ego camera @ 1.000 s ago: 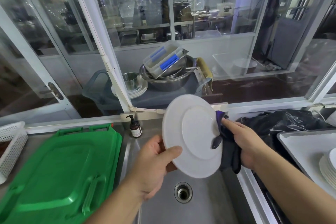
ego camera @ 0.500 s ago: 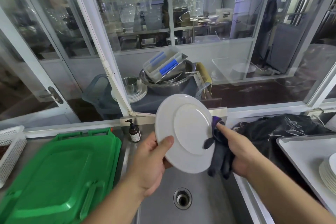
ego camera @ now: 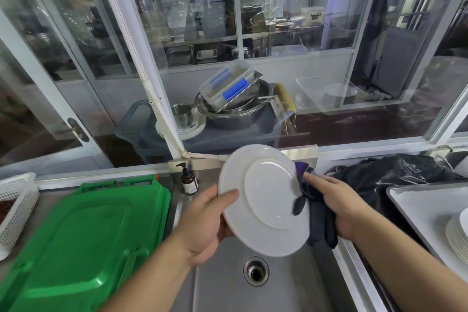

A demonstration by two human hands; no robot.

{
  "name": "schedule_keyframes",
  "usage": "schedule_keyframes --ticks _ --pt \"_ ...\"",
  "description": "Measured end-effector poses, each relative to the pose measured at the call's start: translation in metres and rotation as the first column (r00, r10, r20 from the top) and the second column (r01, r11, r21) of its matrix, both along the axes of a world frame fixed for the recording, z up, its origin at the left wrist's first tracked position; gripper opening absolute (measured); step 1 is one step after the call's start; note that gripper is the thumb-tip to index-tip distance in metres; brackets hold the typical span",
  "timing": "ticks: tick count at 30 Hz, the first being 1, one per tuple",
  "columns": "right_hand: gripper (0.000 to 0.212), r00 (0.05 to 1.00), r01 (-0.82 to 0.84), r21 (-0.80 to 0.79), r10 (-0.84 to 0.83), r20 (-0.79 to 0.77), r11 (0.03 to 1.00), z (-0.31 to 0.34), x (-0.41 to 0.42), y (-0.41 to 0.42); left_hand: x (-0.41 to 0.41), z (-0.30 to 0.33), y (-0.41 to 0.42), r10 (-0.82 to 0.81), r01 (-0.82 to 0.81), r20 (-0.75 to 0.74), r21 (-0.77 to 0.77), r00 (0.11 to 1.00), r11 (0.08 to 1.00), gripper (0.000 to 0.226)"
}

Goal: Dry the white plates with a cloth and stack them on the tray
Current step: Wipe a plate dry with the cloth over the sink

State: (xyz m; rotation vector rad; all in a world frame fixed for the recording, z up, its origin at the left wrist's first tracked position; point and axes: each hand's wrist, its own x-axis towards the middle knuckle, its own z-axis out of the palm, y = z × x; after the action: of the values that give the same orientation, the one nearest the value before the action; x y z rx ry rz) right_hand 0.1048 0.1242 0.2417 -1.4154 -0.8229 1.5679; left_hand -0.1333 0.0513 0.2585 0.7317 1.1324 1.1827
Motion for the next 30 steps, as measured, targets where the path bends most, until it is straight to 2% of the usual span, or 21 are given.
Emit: schedule_keyframes --ticks 5,7,9,12,16,19,21,24,27,30 --pt "0.029 0.998 0.063 0.013 -0.063 -0.003 0.998 0.008 -0.003 0.003 0.006 0.003 -0.002 -0.005 0.005 -0.009 0.056 1.000 0.998 0.042" --pt "0.030 0.994 0.101 -0.012 -0.102 -0.031 0.995 0.004 -0.012 -0.002 0.016 0.001 -0.002 0.061 -0.061 -0.007 0.092 0.998 0.994 0.029" --pt "0.043 0.992 0.100 -0.047 -0.103 -0.077 0.994 0.001 -0.021 -0.011 0.028 -0.004 -0.002 0.129 -0.125 -0.017 0.134 0.992 0.983 0.021" --pt "0.066 0.986 0.018 -0.111 -0.036 -0.161 0.994 -0.002 -0.035 -0.028 0.050 -0.013 -0.008 0.188 -0.182 -0.017 0.175 0.982 0.968 0.024" --pt "0.067 0.961 -0.024 -0.170 -0.024 -0.274 0.985 -0.015 -0.040 -0.040 0.064 -0.027 -0.018 0.179 -0.184 0.043 0.157 0.983 0.970 0.034" --pt "0.061 0.971 -0.017 -0.189 -0.029 -0.239 0.982 -0.017 -0.032 -0.035 0.052 -0.025 -0.019 0.161 -0.165 0.041 0.145 0.986 0.976 0.056" --pt "0.043 0.986 0.044 -0.134 -0.064 -0.154 0.990 -0.013 -0.023 -0.026 0.035 -0.018 -0.015 0.147 -0.158 0.087 0.132 0.985 0.979 0.060" --pt "0.027 0.995 0.063 0.004 -0.063 -0.079 0.998 -0.002 -0.009 -0.015 0.009 -0.006 -0.004 0.138 -0.146 0.100 0.078 0.985 0.986 0.054" --pt "0.026 0.999 0.002 0.063 0.000 -0.033 0.998 0.008 0.003 -0.007 -0.003 0.004 0.001 0.094 -0.097 0.065 0.052 0.993 0.994 0.050" --pt "0.024 0.999 0.021 0.087 -0.018 -0.034 0.996 0.016 0.004 -0.004 -0.004 0.007 0.002 0.029 -0.035 0.067 0.086 0.997 0.996 0.035"
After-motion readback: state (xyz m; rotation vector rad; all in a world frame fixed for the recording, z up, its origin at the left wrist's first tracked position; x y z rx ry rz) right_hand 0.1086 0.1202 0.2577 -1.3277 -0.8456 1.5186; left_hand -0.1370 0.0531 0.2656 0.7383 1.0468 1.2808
